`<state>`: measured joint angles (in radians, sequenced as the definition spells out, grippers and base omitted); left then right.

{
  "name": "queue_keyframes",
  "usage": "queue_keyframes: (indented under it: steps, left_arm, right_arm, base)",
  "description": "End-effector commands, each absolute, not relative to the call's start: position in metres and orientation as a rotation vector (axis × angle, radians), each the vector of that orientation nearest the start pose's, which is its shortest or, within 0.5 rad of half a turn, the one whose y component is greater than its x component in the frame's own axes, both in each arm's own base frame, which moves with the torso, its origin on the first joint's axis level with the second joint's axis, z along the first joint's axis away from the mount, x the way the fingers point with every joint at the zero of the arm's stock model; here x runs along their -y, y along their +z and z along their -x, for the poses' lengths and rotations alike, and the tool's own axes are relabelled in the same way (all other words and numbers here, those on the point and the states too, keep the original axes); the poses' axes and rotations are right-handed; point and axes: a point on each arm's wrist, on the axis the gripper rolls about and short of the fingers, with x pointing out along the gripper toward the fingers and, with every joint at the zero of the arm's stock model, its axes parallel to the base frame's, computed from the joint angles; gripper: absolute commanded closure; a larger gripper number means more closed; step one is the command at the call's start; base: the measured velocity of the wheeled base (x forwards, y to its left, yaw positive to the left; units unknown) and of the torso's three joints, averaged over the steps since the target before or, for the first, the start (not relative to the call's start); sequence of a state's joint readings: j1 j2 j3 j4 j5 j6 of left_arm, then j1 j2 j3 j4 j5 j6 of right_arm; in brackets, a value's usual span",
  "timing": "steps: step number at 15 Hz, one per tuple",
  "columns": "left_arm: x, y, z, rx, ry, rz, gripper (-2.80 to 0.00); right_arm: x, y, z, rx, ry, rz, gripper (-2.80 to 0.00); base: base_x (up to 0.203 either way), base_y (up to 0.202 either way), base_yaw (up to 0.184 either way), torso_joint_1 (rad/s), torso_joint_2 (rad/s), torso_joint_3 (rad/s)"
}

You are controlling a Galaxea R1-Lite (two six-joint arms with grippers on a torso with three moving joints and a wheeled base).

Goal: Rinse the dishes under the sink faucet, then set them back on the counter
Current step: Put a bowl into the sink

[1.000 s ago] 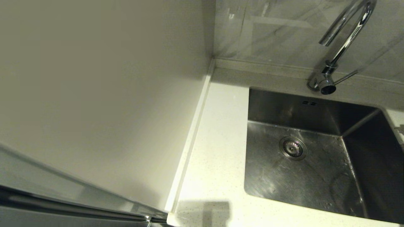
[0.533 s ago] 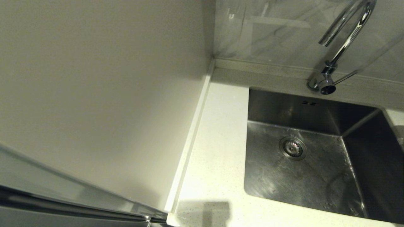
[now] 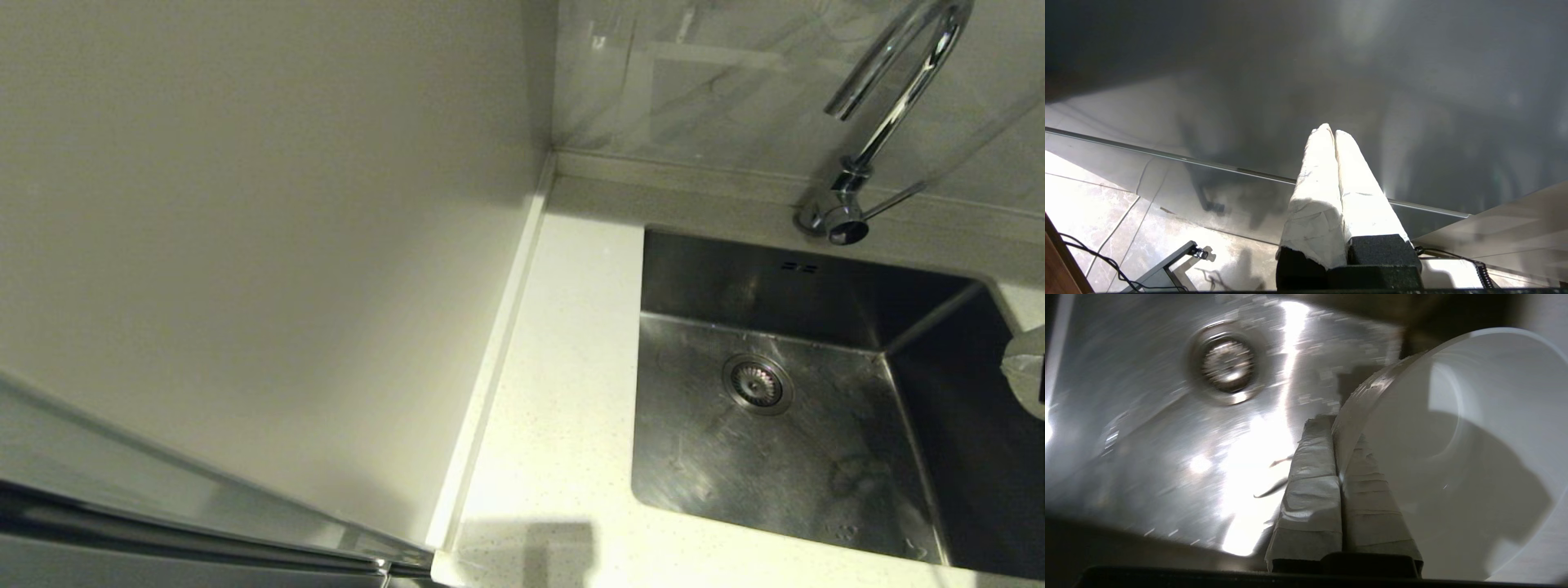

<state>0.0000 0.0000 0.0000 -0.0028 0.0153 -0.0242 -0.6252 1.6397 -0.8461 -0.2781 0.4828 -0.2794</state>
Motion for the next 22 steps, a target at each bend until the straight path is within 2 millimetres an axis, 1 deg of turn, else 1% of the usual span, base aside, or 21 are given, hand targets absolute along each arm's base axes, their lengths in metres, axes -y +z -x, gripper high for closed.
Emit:
queue_keyframes:
  steps: [1,4,5,6,7,9,12,14,18,22]
  left_arm:
    - [0.0,0.076,0.023,0.006,0.015,0.025,0.0]
    - [0.0,0.076,0.023,0.006,0.015,0.025,0.0]
    - [0.0,0.076,0.023,0.006,0.016,0.025,0.0]
    - [0.0,0.076,0.023,0.006,0.015,0.025,0.0]
    - [0.0,0.076,0.023,0.006,0.015,0.025,0.0]
    - [0.0,0.076,0.023,0.006,0.017,0.025,0.0]
    - [0.0,0.076,0.023,0.006,0.016,0.025,0.0]
    - [0.0,0.076,0.023,0.006,0.015,0.025,0.0]
    - [0.0,0.076,0.023,0.006,0.015,0.025,0.0]
    - [0.0,0.076,0.023,0.006,0.015,0.025,0.0]
  right_arm:
    - [0.115,0.183,-0.227,-0.444,0.007,0.048,0.0]
    - [0.065,0.171,-0.238,-0.519,0.035,0.13,0.0]
    - [0.05,0.165,-0.244,-0.55,0.034,0.164,0.0]
    - [0.04,0.155,-0.252,-0.599,0.011,0.202,0.0]
    - [0.037,0.142,-0.262,-0.641,-0.018,0.241,0.0]
    - [0.036,0.117,-0.286,-0.667,-0.071,0.326,0.0]
    - [0.035,0.073,-0.324,-0.646,-0.185,0.408,0.0]
    - [0.035,0.047,-0.341,-0.632,-0.227,0.433,0.0]
    - [0.037,0.022,-0.376,-0.619,-0.269,0.44,0.0]
    - [0.041,0.007,-0.408,-0.595,-0.314,0.445,0.0]
  base:
    - [0.0,0.0,0.0,0.0,0.0,0.0]
    - [0.0,0.0,0.0,0.0,0.0,0.0]
    - [0.0,0.0,0.0,0.0,0.0,0.0]
    - [0.0,0.0,0.0,0.0,0.0,0.0]
    - [0.0,0.0,0.0,0.0,0.0,0.0]
    - [0.0,0.0,0.0,0.0,0.0,0.0]
    - [0.0,0.0,0.0,0.0,0.0,0.0]
    - [0.0,0.0,0.0,0.0,0.0,0.0]
    - [0.0,0.0,0.0,0.0,0.0,0.0]
    - [0.0,0.0,0.0,0.0,0.0,0.0]
